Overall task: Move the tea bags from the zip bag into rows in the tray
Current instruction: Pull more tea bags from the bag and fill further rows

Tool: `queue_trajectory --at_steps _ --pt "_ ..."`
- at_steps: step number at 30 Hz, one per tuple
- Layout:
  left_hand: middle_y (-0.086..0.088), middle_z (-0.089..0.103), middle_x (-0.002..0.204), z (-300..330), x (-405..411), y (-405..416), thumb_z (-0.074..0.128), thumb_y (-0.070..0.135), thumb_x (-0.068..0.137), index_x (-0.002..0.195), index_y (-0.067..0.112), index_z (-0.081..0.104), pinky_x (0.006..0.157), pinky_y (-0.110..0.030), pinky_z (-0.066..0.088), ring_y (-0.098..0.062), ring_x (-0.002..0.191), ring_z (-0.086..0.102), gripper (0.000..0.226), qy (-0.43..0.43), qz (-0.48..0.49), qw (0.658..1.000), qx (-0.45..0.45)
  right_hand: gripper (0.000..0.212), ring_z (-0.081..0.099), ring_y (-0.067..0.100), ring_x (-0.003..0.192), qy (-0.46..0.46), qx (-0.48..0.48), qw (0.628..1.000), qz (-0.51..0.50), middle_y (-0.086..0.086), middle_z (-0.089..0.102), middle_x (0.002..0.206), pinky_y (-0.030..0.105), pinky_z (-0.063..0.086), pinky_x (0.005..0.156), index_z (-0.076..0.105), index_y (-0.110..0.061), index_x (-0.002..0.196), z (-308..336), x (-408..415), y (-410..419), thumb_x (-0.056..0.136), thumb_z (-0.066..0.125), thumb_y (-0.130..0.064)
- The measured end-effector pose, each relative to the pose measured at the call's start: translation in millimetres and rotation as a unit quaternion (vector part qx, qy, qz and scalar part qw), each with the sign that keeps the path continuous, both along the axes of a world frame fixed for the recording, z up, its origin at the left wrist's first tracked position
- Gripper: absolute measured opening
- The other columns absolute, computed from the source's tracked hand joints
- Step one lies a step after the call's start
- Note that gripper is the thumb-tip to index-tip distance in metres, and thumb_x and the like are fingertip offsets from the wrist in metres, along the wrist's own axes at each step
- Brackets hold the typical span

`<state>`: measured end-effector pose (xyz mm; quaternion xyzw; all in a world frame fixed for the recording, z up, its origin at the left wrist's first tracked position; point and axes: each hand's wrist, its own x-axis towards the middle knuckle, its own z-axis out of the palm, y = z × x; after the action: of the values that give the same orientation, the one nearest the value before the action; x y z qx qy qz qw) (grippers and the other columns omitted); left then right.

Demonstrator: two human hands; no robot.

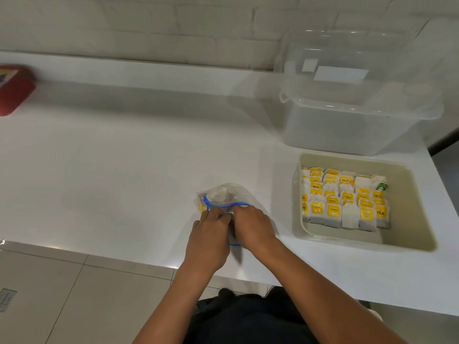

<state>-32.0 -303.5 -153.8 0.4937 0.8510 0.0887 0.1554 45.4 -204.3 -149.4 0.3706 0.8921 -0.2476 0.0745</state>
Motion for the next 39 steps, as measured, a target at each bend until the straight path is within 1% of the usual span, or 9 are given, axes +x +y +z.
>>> queue_trajectory --at_steps 3,7,10,15,19,23,28,32,39 --pt "0.005 0.045 0.142 -2.2 0.2 0.8 0.062 0.009 0.087 0.135 0.025 0.052 0.092 -0.029 0.044 -0.02 0.121 0.047 0.052 -0.022 0.005 0.999 0.023 0.013 0.043 0.011 0.063 0.034 0.0 0.998 -0.049 -0.007 0.051 0.075 0.018 0.026 0.053 0.054 -0.018 0.085 -3.6 0.1 0.0 0.095 0.047 -0.014" --pt "0.006 0.043 0.146 -4.6 -0.9 0.5 0.064 0.008 0.086 0.141 0.025 0.047 0.099 -0.03 0.044 -0.02 0.124 0.048 0.06 -0.052 0.012 0.998 0.039 0.015 0.043 0.019 0.074 0.036 0.041 0.998 -0.04 0.003 0.063 0.093 0.029 0.034 0.067 0.055 -0.017 0.094 -4.5 1.8 -1.2 0.099 0.042 -0.012" --pt "0.006 0.04 0.149 -4.2 -0.5 0.6 0.064 0.009 0.087 0.143 0.025 0.045 0.101 -0.03 0.043 -0.02 0.126 0.047 0.062 -0.063 0.02 0.997 0.042 0.014 0.048 0.02 0.075 0.044 0.055 0.996 -0.054 0.001 0.06 0.091 0.024 0.032 0.062 0.047 -0.021 0.09 -3.0 0.2 -0.5 0.099 0.042 -0.013" --pt "0.007 0.039 0.15 -2.3 1.9 -0.3 0.065 0.009 0.087 0.141 0.025 0.045 0.096 -0.031 0.044 -0.021 0.124 0.047 0.06 -0.063 0.03 0.996 0.055 0.02 0.045 0.021 0.072 0.049 0.053 0.997 -0.024 0.006 0.064 0.092 0.033 0.039 0.065 0.061 -0.016 0.104 -4.5 3.6 3.1 0.099 0.043 -0.009" --pt "0.005 0.046 0.147 -0.9 -0.3 -1.8 0.065 0.009 0.086 0.141 0.023 0.049 0.092 -0.035 0.048 -0.024 0.119 0.051 0.058 -0.03 0.029 0.995 0.086 0.015 0.044 0.012 0.065 0.094 0.037 0.993 -0.06 -0.008 0.048 0.076 0.014 0.03 0.055 0.051 -0.021 0.091 -9.5 3.5 1.6 0.1 0.043 -0.012" --pt "0.002 0.06 0.136 3.7 -3.5 -1.2 0.064 0.004 0.085 0.132 0.019 0.061 0.083 -0.04 0.052 -0.028 0.107 0.058 0.049 -0.003 0.033 0.99 0.138 0.019 0.056 0.025 0.077 0.059 0.036 0.997 -0.025 0.007 0.065 0.095 0.03 0.038 0.065 0.058 -0.016 0.112 -9.6 3.2 -0.6 0.101 0.043 -0.018" --pt "0.003 0.062 0.116 5.4 -2.3 -6.2 0.07 0.001 0.081 0.119 0.03 0.069 0.076 -0.035 0.05 -0.023 0.095 0.05 0.048 0.019 0.097 0.974 0.206 0.027 0.063 0.022 0.099 -0.017 0.025 1.0 -0.001 0.003 0.069 0.114 0.028 0.036 0.074 0.064 -0.016 0.116 -7.0 -11.0 0.2 0.102 0.043 -0.026" --pt "0.004 0.039 0.113 5.0 -7.5 -8.8 0.075 0.016 0.082 0.125 0.028 0.055 0.072 -0.029 0.045 -0.02 0.102 0.048 0.049 -0.046 0.183 0.959 0.21 0.021 0.063 0.023 0.083 -0.002 0.066 0.998 -0.002 0.001 0.071 0.1 0.027 0.037 0.068 0.066 -0.018 0.103 -0.3 -19.5 -0.9 0.097 0.047 -0.021" --pt "0.0 0.042 0.134 3.6 -11.0 -1.4 0.074 0.026 0.082 0.144 0.027 0.025 0.078 -0.033 0.046 -0.022 0.108 0.055 0.079 -0.177 0.225 0.941 0.182 0.01 0.048 0.02 0.067 0.042 0.01 0.999 -0.028 -0.002 0.054 0.073 0.026 0.032 0.052 0.048 -0.017 0.077 5.7 -14.4 -4.7 0.084 0.051 -0.011"
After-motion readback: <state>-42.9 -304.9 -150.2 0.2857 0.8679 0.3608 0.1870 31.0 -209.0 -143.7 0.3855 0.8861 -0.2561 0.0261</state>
